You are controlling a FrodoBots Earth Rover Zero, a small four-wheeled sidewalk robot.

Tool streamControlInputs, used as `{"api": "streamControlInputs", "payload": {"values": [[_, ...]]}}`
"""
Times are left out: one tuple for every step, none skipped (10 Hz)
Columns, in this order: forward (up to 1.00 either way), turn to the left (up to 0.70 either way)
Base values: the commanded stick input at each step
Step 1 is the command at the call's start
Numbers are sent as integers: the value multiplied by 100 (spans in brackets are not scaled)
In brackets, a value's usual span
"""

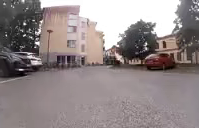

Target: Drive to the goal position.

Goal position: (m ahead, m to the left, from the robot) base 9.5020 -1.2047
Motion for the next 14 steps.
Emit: {"api": "streamControlInputs", "payload": {"values": [[60,0],[60,0],[60,0],[60,0],[60,0],[60,0],[60,0],[60,0],[60,0],[60,0],[60,0],[60,0],[60,0],[60,0]]}}
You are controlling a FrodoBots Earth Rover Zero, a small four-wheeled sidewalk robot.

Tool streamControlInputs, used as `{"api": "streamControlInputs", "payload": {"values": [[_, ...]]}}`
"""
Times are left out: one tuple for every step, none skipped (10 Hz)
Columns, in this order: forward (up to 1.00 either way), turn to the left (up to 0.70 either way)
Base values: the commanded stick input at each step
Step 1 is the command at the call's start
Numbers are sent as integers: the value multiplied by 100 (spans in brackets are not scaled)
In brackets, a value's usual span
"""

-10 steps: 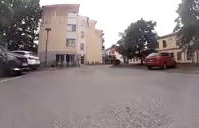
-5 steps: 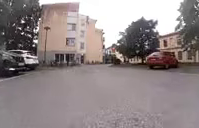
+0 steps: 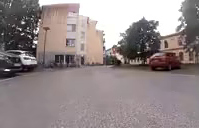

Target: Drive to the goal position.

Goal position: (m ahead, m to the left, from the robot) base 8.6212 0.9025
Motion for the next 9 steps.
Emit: {"api": "streamControlInputs", "payload": {"values": [[60,0],[60,0],[60,0],[60,0],[60,0],[60,0],[60,-4],[60,-15],[60,-15]]}}
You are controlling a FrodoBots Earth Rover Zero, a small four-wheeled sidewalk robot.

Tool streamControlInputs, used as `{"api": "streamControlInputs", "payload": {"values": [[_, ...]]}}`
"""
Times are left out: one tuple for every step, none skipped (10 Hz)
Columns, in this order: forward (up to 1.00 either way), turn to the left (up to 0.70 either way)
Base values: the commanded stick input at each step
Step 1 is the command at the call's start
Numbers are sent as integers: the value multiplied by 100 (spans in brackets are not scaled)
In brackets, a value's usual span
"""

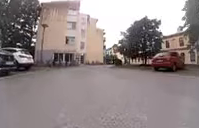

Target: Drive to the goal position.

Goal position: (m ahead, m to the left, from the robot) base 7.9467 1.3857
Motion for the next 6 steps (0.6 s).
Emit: {"api": "streamControlInputs", "payload": {"values": [[60,-15],[60,-15],[60,-15],[60,-9],[60,0],[60,0]]}}
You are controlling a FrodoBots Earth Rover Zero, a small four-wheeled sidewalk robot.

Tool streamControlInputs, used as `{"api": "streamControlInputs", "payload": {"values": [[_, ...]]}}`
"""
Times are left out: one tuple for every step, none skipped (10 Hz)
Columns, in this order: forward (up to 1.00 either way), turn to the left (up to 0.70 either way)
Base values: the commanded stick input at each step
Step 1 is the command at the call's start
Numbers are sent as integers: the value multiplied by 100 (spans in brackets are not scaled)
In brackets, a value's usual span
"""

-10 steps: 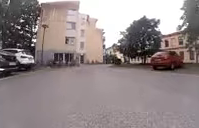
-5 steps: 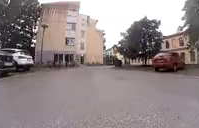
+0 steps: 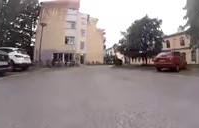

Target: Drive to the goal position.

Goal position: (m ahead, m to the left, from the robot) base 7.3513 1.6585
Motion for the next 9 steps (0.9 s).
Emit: {"api": "streamControlInputs", "payload": {"values": [[60,0],[60,0],[60,0],[60,0],[60,0],[60,0],[60,0],[60,0],[60,0]]}}
